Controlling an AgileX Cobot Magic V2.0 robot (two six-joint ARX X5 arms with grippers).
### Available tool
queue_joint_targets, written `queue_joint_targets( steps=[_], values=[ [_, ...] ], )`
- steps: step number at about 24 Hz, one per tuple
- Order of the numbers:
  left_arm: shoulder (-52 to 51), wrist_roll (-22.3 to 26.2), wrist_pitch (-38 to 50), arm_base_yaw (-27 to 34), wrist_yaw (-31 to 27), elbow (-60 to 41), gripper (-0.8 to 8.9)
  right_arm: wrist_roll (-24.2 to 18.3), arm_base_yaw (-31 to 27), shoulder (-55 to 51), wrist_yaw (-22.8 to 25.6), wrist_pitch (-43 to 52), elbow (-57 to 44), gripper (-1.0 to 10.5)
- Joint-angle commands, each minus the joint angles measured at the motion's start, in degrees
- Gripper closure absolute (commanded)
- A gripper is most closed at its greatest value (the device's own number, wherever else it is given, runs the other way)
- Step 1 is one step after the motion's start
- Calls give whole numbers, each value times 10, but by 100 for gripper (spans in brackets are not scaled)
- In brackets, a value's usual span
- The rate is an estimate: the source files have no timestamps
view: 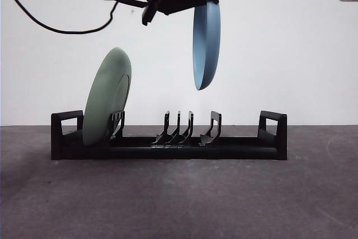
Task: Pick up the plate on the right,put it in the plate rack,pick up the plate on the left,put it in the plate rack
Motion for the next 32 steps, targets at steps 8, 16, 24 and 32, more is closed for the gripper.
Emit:
queue_joint_targets(
  steps=[8,16,24,32],
  values=[
    [54,3,-17,3,4,23,822,-5,0,3,2,4,-2,695],
    [81,40,-55,3,0,23,822,-15,0,17,2,4,-2,695],
    [83,97,-91,2,-1,23,811,-17,0,35,2,5,-2,695],
    [83,125,-144,2,-34,23,617,-17,0,44,2,5,-2,695]
  ],
)
